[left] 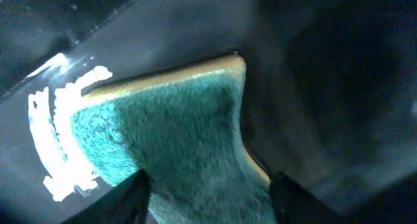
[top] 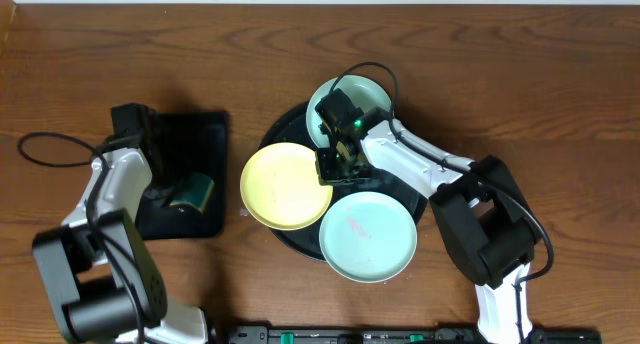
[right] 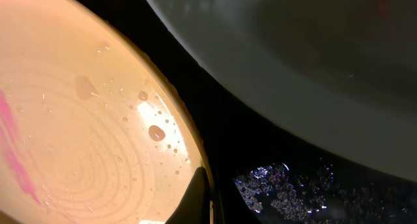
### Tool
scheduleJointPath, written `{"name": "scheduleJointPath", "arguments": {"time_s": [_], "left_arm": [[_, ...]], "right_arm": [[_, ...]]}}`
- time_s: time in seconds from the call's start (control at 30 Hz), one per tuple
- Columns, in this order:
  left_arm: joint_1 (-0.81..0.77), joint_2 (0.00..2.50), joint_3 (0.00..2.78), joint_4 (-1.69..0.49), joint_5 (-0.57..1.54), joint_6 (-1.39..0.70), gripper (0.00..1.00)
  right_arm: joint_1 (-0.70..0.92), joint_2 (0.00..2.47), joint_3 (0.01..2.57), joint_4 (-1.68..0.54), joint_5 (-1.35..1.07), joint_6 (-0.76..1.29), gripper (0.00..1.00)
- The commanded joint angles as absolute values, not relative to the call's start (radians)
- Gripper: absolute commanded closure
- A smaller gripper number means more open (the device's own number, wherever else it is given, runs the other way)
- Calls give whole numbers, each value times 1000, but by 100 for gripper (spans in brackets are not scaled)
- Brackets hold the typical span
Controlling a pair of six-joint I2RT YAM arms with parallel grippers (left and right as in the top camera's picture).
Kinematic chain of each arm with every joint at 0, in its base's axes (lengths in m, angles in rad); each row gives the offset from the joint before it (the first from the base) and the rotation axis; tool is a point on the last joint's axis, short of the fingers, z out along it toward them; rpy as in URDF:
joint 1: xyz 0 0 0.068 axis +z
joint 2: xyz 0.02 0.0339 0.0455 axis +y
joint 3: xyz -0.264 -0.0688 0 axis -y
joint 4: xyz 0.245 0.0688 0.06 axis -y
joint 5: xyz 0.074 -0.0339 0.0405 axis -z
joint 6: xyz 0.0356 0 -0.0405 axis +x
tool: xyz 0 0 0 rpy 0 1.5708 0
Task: Clean dirty plates on tray and stack at the side
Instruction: 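Scrub the yellow plate with the sponge in the left gripper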
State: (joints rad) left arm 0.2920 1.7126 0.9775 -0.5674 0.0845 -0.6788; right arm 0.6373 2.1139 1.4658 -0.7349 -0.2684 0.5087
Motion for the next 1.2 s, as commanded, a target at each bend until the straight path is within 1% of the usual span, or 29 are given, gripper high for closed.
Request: {"name": "scheduleJointPath", "arguments": {"time_s": [0.0,0.1,0.13,0.17,0.47,0.63,0.73,0.8,0.87,0.93,1.1,1.17], "left_arm": [[296,1766,966,-570,120,-682,54],[296,1769,967,-570,120,-677,81],[296,1769,967,-570,120,-669,88],[296,1768,969,-570,120,-659,92],[296,1708,1062,-638,120,-478,93],[289,1581,1097,-687,120,-228,93],[253,1512,1097,-702,121,-91,92],[194,1464,1097,-711,122,-22,93],[136,1436,1097,-714,146,-10,92],[73,1426,1097,-714,173,-11,93],[-148,1463,1095,-715,168,-30,93],[-182,1506,1093,-725,164,-86,92]], "right_arm": [[634,2119,1459,-741,-161,523,99],[634,2119,1459,-740,-160,522,99],[634,2119,1459,-740,-158,523,99],[634,2119,1459,-740,-158,523,99],[634,2119,1459,-740,-157,523,99],[634,2119,1459,-741,-158,522,99],[634,2119,1459,-741,-166,515,99],[633,2119,1459,-749,-170,511,99],[632,2119,1459,-756,-177,507,99],[627,2119,1459,-760,-186,507,99],[619,2119,1459,-767,-192,500,99],[619,2119,1459,-770,-192,500,99]]}}
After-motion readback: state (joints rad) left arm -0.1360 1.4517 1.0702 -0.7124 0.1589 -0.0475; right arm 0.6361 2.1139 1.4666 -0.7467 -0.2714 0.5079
